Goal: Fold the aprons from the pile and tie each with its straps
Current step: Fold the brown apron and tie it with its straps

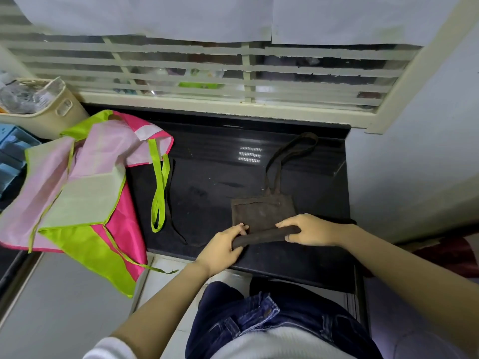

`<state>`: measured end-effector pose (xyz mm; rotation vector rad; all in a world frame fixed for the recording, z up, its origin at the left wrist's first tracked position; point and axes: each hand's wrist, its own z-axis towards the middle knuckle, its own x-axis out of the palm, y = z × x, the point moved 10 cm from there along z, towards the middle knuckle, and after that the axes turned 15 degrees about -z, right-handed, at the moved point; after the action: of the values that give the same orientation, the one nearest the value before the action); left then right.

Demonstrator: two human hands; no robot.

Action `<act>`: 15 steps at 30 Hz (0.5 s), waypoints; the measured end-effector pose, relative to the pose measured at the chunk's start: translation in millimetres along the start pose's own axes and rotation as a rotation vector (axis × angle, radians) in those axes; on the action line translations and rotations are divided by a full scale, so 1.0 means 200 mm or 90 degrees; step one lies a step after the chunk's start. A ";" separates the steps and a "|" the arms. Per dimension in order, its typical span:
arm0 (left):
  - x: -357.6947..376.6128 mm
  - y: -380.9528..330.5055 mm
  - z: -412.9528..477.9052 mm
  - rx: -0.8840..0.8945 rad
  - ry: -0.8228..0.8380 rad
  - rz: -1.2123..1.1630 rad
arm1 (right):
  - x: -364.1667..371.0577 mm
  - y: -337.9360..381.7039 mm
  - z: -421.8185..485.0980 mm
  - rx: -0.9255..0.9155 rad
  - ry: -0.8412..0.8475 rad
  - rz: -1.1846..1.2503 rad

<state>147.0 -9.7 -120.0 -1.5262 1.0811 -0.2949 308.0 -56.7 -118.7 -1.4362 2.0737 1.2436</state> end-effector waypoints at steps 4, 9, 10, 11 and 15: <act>-0.07 0.02 0.01 -0.017 -0.070 -0.108 | 0.01 -0.11 -0.02 0.052 0.029 0.196; -0.12 0.02 0.04 -0.042 -0.161 -0.081 | -0.06 -0.13 -0.03 0.046 -0.087 0.262; -0.14 0.02 0.04 -0.044 -0.184 -0.067 | -0.09 -0.13 -0.03 0.046 -0.130 0.256; -0.15 0.02 0.04 -0.048 -0.209 -0.051 | -0.12 -0.13 -0.04 0.047 -0.158 0.256; -0.20 0.04 0.07 -0.094 -0.288 0.003 | -0.12 -0.16 -0.01 0.111 -0.207 0.193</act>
<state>131.5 30.0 -115.0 -1.6196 0.7572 0.1349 347.5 -46.6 -116.3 -0.8035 2.1559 1.2681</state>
